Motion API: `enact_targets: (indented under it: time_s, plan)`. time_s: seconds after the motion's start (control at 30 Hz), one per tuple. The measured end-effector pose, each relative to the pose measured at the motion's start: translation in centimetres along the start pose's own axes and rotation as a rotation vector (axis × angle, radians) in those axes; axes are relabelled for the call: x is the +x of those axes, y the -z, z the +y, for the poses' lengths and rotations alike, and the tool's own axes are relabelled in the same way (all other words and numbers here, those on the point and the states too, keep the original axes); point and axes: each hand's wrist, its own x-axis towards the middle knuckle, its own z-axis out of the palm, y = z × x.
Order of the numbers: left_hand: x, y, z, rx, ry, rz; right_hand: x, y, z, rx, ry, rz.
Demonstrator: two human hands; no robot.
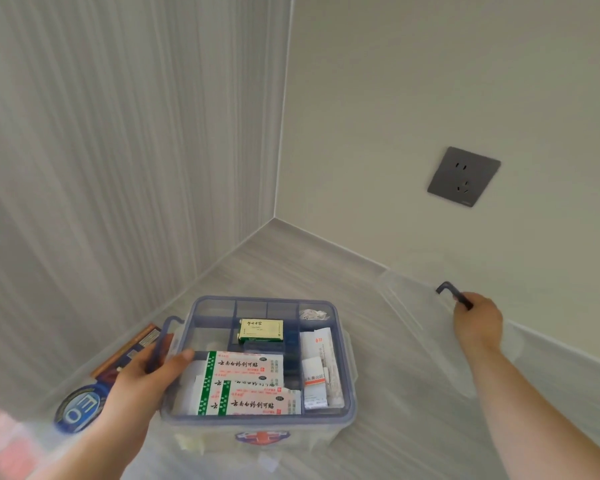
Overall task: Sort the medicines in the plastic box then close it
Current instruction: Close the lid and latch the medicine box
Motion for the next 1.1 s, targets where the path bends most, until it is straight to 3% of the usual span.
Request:
enact_targets:
  time_s: [0.2, 0.33, 0.53, 0.87, 1.1]
  plan:
    - [-0.2, 0.8, 0.4, -0.017, 0.023, -0.048, -1.9, 5.1, -6.9, 0.279, 0.348, -0.014]
    - [0.0, 1.1, 0.6, -0.083, 0.055, -0.016, -6.3, 5.5, -11.6, 0.396, 0.488, -0.228]
    - [0.0, 1.3, 0.6, -0.216, 0.07, -0.068, -14.4, 0.4, -14.3, 0.306, 0.723, -0.518]
    - [-0.3, 1.8, 0.8, -0.201, 0.064, -0.085, -18.1, -3.7, -13.5, 0.058, 0.783, -0.593]
    - [-0.5, 2.0, 0.7, -0.02, 0.049, -0.146, -18.6, -4.0, -13.6, -0.014, 0.799, -0.565]
